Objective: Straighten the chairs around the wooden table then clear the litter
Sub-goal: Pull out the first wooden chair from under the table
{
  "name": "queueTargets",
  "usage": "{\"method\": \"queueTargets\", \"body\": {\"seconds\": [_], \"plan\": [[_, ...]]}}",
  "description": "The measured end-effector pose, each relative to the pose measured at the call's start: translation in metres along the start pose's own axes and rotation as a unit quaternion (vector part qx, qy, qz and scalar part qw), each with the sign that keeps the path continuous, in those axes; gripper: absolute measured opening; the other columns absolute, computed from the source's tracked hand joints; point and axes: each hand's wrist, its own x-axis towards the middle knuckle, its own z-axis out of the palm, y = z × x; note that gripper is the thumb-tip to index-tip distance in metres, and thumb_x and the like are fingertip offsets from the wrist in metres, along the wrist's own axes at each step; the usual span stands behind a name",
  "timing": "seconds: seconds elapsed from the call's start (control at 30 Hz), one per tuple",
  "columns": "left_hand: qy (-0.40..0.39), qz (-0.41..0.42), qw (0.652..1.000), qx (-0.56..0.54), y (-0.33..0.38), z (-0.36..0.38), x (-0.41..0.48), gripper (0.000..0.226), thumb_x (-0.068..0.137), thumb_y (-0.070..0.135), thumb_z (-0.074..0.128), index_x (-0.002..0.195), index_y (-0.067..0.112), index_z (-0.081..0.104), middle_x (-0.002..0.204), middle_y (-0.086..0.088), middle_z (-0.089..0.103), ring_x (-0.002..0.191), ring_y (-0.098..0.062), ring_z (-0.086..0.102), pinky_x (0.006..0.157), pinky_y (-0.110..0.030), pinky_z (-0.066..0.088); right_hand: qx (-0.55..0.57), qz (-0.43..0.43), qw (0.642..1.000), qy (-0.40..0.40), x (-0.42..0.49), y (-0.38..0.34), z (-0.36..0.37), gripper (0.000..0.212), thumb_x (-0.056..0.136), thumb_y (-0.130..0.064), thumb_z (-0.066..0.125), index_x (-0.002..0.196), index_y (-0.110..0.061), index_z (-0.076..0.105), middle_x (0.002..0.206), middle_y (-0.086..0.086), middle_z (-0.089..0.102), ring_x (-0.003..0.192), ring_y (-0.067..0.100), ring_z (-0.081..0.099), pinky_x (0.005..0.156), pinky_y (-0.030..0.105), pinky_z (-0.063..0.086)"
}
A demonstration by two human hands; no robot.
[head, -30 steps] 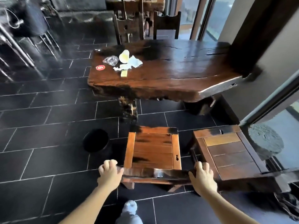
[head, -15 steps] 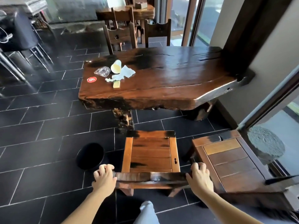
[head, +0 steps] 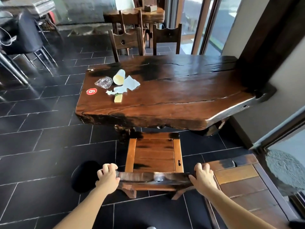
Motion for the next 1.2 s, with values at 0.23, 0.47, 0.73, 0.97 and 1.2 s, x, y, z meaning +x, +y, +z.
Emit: {"method": "queueTargets", "body": {"seconds": [0.23,0.47,0.73,0.97,1.2], "plan": [[-0.002,0.008,0.999,0.044,0.034,-0.002,0.034,0.038,0.094,0.029,0.050,0.125,0.020,0.030,0.135,-0.006,0.025,0.125,-0.027,0.028,0.101,-0.036,0.039,-0.003,0.019,0.999,-0.039,0.063,0.003,-0.029,0.048,0.090,-0.031,0.059,0.128,-0.013,0.035,0.133,0.012,0.027,0.118,0.035,0.038,0.098,0.042,0.040],[0.003,-0.036,0.999,0.024,0.039,-0.008,0.030,0.035,0.093,0.026,0.052,0.123,0.022,0.034,0.130,-0.004,0.031,0.123,-0.027,0.031,0.095,-0.039,0.044,-0.002,0.002,0.999,-0.048,0.058,0.000,-0.033,0.051,0.091,-0.033,0.058,0.131,-0.013,0.033,0.135,0.013,0.027,0.122,0.034,0.038,0.096,0.040,0.042],[-0.027,-0.080,0.996,0.011,0.050,-0.016,0.005,0.048,0.090,0.009,0.050,0.134,0.024,0.036,0.141,0.002,0.033,0.113,-0.027,0.045,0.086,-0.036,0.047,0.009,-0.048,0.996,-0.068,0.060,0.014,-0.037,0.040,0.092,-0.026,0.057,0.126,-0.017,0.037,0.131,0.012,0.030,0.118,0.034,0.038,0.098,0.041,0.041],[-0.015,-0.124,0.992,0.010,0.060,-0.003,0.002,0.046,0.090,0.019,0.050,0.132,0.024,0.032,0.138,0.001,0.030,0.116,-0.030,0.038,0.088,-0.035,0.040,-0.004,-0.071,0.996,-0.052,0.061,0.023,-0.036,0.042,0.092,-0.029,0.056,0.128,-0.017,0.037,0.130,0.012,0.031,0.118,0.031,0.037,0.090,0.038,0.047],[0.040,-0.196,0.978,0.055,0.075,0.016,0.005,0.041,0.088,0.018,0.053,0.121,0.023,0.030,0.127,0.000,0.026,0.117,-0.029,0.027,0.088,-0.041,0.040,-0.015,-0.074,0.995,-0.062,0.067,0.021,-0.035,0.045,0.092,-0.028,0.056,0.130,-0.017,0.034,0.131,0.012,0.030,0.120,0.031,0.034,0.086,0.037,0.048]]}}
